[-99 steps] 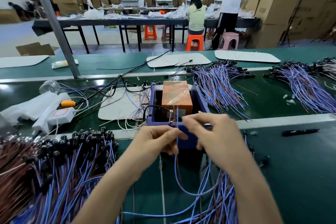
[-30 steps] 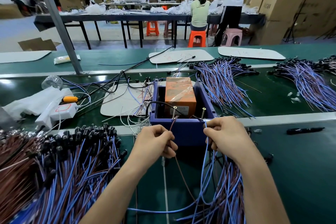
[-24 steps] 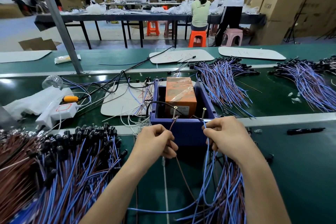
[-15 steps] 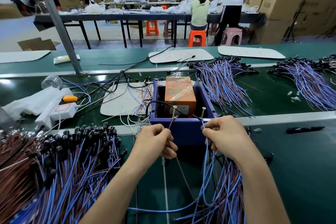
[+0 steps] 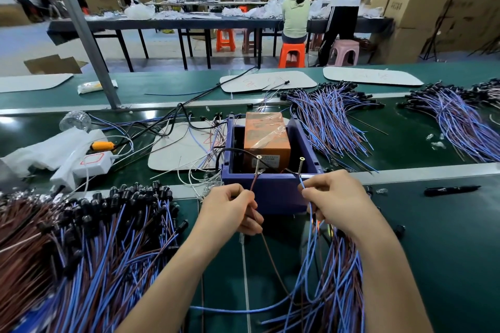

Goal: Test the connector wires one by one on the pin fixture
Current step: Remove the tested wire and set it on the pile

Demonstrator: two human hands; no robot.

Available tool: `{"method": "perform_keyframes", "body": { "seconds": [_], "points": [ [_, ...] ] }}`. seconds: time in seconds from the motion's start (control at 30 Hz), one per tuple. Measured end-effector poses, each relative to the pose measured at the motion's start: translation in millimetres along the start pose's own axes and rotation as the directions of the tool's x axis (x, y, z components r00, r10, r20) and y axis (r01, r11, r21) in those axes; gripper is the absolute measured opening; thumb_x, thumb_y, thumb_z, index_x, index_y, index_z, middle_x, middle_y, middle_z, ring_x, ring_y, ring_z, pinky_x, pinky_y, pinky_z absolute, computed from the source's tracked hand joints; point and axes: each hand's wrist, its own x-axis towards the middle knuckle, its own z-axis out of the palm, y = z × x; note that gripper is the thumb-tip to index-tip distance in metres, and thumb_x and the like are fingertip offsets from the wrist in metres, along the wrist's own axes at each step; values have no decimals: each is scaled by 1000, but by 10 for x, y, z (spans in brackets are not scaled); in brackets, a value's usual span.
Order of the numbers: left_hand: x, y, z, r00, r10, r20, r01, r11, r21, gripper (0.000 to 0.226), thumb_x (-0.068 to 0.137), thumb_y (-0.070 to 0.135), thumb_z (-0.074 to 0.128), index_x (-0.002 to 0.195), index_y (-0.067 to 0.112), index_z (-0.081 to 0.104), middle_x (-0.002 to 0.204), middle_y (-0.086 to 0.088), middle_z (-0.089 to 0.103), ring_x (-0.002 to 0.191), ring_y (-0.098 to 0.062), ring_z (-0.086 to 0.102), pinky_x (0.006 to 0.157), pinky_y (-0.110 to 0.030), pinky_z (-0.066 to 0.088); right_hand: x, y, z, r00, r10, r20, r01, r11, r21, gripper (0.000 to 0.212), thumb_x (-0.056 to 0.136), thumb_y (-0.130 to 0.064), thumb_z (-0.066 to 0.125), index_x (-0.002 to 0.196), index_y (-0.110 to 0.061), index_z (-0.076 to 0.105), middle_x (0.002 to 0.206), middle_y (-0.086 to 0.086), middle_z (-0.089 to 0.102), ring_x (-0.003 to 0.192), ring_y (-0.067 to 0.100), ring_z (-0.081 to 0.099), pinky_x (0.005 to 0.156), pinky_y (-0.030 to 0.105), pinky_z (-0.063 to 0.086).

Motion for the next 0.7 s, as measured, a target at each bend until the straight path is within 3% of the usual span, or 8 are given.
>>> {"method": "perform_keyframes", "body": {
  "seconds": [0.13, 0.2, 0.37, 0.7],
  "points": [
    [10, -8, -15, 1000, -2, 1, 2, 1000, 16, 25, 95, 4, 47, 73, -4, 56, 56, -19, 64, 40, -24, 57, 45, -29, 53, 21, 98, -103, 1000, 4, -22, -2, 997, 83, 21, 89, -9, 61, 87, -23, 75, 66, 3, 67, 52, 11, 53, 52, 20, 44],
    [11, -12, -19, 1000, 5, 2, -5, 1000, 31, 25, 95, 4, 47, 72, -3, 55, 56, -17, 64, 41, -23, 59, 45, -29, 53, 32, 158, -159, 999, 3, -35, 2, 987, 160, 20, 90, -6, 61, 90, -19, 76, 61, 2, 63, 53, 10, 52, 52, 19, 43],
    [23, -19, -21, 1000, 8, -1, -8, 999, 40, 26, 95, 5, 48, 72, -1, 56, 57, -17, 65, 41, -23, 59, 45, -28, 52, 64, 224, -233, 995, -40, -89, 61, 966, 250, 20, 88, -1, 63, 78, -16, 72, 53, 0, 59, 42, 9, 51, 43, 18, 44],
    [38, -46, -26, 1000, 15, 1, -15, 999, 52, 25, 95, 6, 48, 72, -1, 56, 57, -15, 65, 42, -22, 59, 46, -29, 52, 80, 244, -232, 986, -150, -79, 167, 939, 302, 20, 86, 2, 65, 78, -14, 74, 52, -2, 58, 44, 10, 51, 44, 17, 43]
  ]
}}
